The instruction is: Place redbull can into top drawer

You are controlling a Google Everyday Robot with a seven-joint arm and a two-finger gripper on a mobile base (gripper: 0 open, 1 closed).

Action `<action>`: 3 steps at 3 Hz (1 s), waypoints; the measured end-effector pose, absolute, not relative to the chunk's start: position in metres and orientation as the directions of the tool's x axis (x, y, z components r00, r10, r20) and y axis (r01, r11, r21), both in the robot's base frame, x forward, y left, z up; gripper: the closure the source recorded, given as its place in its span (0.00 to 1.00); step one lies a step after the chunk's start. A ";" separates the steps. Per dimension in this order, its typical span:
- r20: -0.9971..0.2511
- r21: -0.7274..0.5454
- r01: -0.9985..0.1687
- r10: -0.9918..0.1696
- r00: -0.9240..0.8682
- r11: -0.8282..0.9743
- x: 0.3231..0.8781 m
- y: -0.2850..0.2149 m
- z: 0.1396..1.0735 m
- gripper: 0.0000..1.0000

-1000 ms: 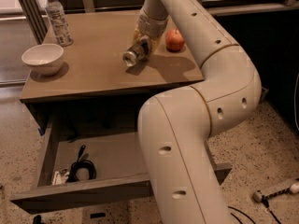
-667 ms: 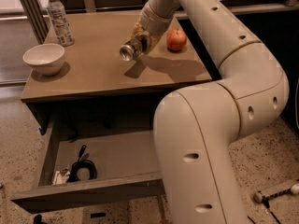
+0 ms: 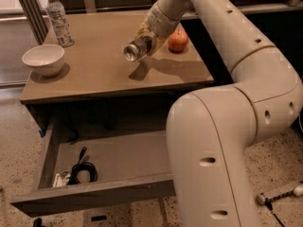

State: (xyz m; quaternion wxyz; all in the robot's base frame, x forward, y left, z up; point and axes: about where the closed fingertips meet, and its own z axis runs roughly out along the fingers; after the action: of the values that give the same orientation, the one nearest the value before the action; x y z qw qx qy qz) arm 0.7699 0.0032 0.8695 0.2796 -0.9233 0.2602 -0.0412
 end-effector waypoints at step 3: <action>-0.236 -0.582 -0.440 -0.375 0.896 -0.684 0.672 -0.013 0.874 1.00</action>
Offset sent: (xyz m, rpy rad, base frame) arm -0.1881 -0.0356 0.0306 0.2200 0.1618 0.1864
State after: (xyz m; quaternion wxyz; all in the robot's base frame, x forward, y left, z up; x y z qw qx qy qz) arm 0.6717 -0.0133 0.8741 0.3295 -0.9163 0.2224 0.0490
